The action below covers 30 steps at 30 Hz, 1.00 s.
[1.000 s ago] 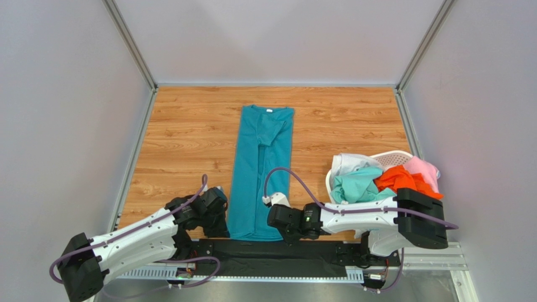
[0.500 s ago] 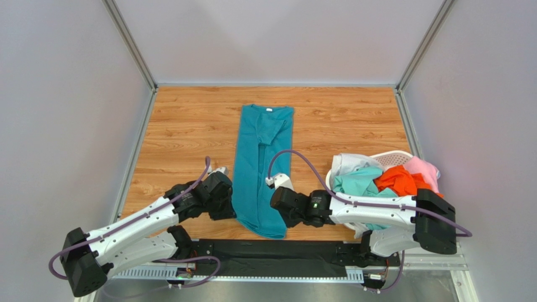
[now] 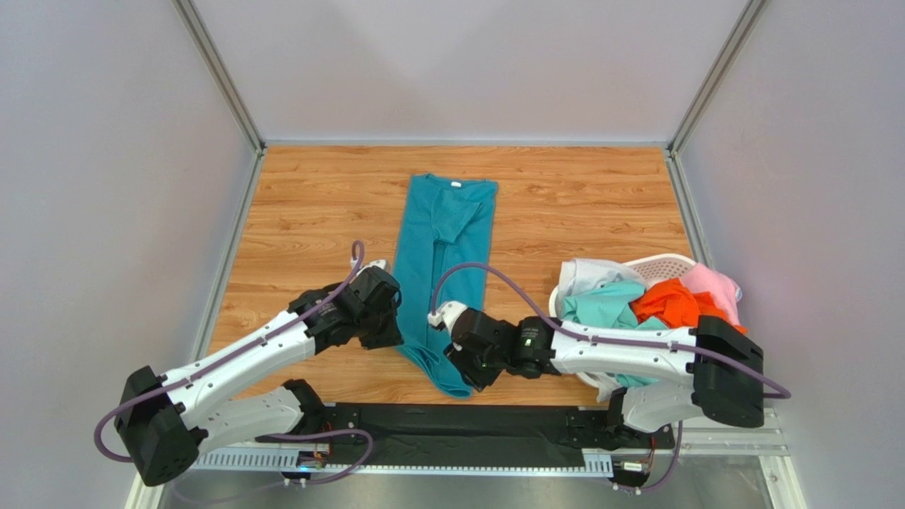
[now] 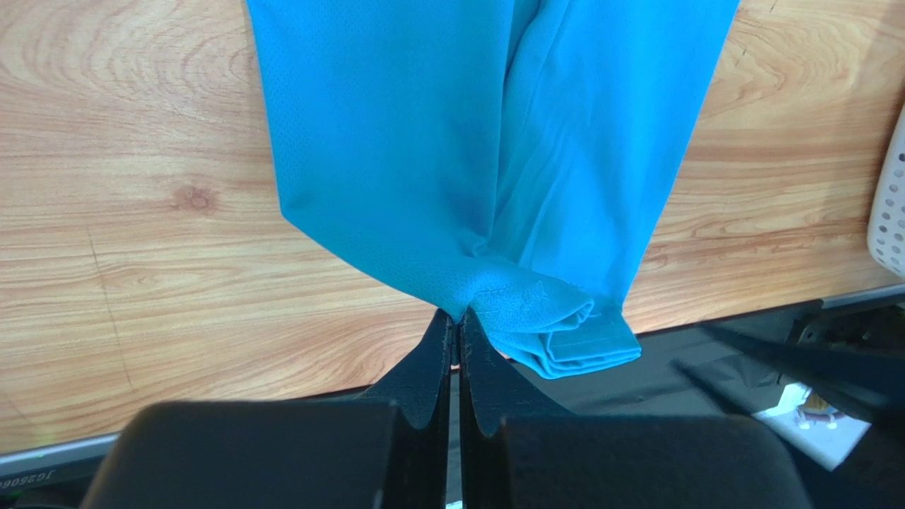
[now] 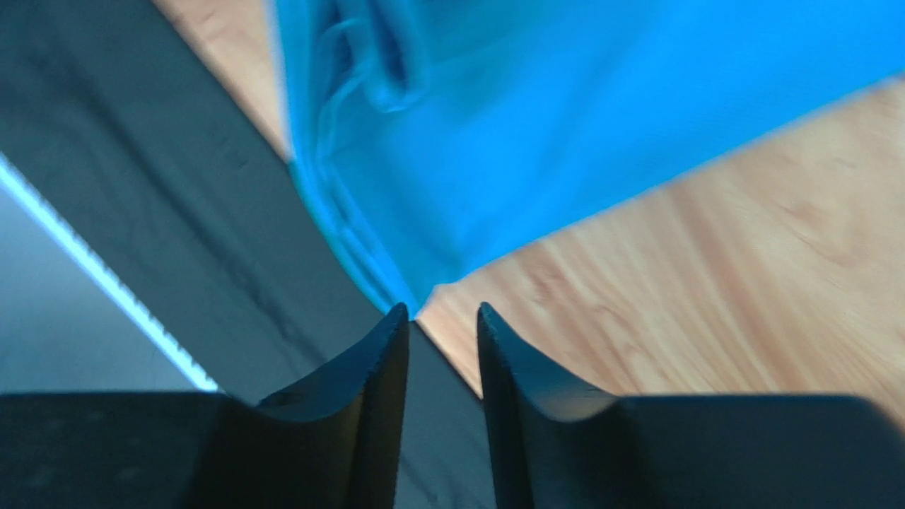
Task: Fold and stack the t-shirts
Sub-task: Fold the tshirt
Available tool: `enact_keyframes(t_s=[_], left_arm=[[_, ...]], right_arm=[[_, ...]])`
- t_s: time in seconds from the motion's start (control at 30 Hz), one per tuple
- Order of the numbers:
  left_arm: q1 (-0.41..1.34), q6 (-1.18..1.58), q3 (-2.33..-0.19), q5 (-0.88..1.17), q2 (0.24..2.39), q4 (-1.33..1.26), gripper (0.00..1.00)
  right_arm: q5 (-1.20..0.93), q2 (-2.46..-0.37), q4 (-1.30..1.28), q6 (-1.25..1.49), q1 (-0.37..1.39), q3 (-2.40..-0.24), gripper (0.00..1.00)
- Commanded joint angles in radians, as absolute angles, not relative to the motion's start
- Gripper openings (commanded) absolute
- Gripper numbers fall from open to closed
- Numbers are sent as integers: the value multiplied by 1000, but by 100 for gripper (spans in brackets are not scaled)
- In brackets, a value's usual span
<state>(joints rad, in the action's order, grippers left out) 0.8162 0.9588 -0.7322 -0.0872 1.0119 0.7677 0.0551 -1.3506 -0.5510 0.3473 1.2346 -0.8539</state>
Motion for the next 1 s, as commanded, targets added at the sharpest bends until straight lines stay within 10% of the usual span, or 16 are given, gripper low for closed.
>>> enact_keyframes(t_s=[0.0,0.53,0.7,0.97], left_arm=[[811,943,-741,-71,1005,752,0],[811,966,-707,-66,973,749,0],[811,971,-709,-63,979,749,0],[811,1005,-681,-43,895,816,0]], right_arm=[[-52,-1390,-470,233,1288,-850,33],[46,-1534,-445,238,1348,-833,48],[78,-1542,-436,245,1361,-830,21],[-90,-1378,-445,275,1377,-796,12]])
